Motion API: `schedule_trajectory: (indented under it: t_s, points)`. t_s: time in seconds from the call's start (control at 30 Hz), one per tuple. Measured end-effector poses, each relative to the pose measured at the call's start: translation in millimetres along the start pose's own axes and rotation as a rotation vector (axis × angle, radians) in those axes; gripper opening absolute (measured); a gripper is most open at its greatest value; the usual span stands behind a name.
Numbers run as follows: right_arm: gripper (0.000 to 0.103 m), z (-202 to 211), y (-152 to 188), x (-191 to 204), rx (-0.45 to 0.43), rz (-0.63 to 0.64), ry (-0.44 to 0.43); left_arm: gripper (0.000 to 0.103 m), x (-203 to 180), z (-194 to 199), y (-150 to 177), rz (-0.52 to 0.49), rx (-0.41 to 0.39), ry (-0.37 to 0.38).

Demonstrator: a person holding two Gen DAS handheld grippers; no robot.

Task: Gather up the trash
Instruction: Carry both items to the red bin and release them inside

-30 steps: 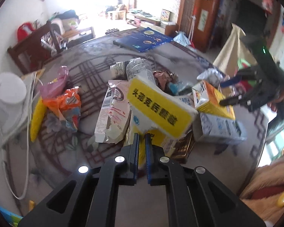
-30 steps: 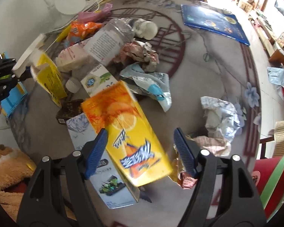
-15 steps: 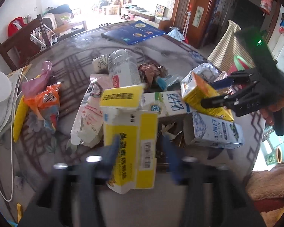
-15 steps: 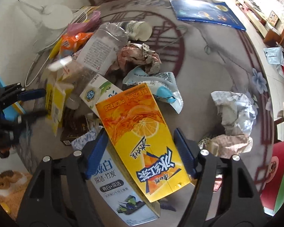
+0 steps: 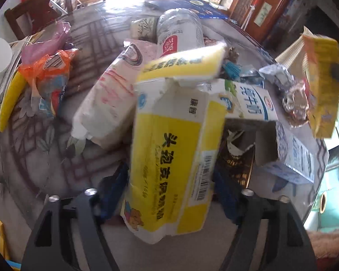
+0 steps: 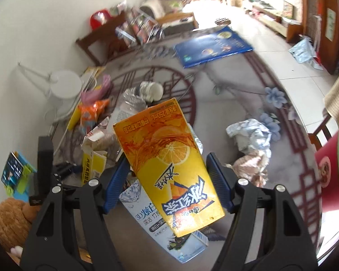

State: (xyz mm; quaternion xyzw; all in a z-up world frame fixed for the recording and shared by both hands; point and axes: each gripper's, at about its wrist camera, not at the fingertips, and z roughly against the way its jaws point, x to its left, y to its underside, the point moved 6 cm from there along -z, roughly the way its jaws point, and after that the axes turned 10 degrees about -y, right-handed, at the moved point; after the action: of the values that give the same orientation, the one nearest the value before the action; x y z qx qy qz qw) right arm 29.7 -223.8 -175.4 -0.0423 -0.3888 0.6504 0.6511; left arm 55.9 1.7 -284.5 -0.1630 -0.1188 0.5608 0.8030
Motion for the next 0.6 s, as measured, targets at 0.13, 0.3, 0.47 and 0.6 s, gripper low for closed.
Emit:
schedule_trajectory:
  t_s: [0.13, 0.3, 0.47, 0.6]
  points:
    - [0.068, 17, 4, -8, -0.031, -0.041, 0.022, 0.055, 2, 16, -3, 0.015, -0.056, -0.031]
    - [0.068, 44, -7, -20, -0.110, -0.076, 0.034, 0.054, 3, 59, -25, -0.010, -0.177, -0.090]
    - [0.068, 75, -26, -41, -0.193, -0.059, 0.069, 0.054, -20, 109, -66, -0.016, -0.340, -0.096]
    - [0.068, 102, -38, -67, -0.244, -0.045, 0.096, 0.054, -61, 124, -91, -0.032, -0.393, -0.067]
